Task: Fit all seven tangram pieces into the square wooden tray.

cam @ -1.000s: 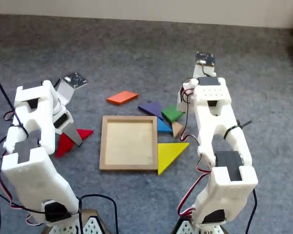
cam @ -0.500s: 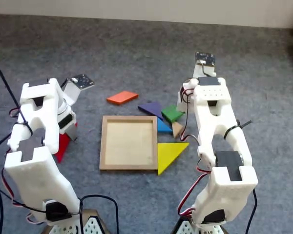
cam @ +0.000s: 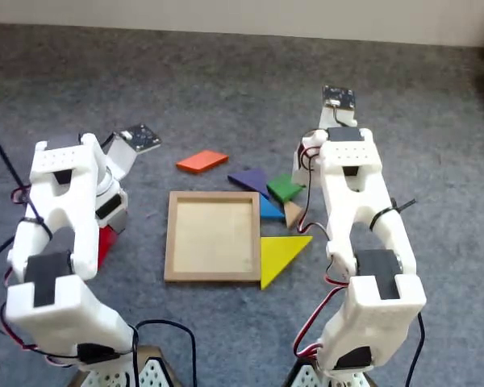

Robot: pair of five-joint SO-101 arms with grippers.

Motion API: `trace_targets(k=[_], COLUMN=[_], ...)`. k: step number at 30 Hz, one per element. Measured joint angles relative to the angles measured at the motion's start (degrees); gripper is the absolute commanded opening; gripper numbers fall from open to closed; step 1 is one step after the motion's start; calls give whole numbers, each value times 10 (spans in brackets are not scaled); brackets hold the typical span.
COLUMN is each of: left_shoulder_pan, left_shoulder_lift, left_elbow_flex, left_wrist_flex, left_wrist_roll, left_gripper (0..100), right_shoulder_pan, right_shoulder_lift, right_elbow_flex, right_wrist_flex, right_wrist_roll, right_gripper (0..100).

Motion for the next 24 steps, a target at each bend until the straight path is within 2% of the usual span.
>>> trace_targets(k=[5,12,24], left_shoulder_pan=[-18,-91,-93], left_shoulder_lift=[-42,-42,77], left_elbow_flex=[3,17,17], left_wrist_flex=[0,-47,-100], left_wrist_roll=[42,92,96], left_gripper=[386,389,389], right_shoulder_pan=[0,0,0], right_shoulder_lift=[0,0,0], right_elbow_flex=[0,0,0], right_wrist_flex=[0,0,0], right_wrist_roll=[0,0,0], right_gripper=[260,260,260])
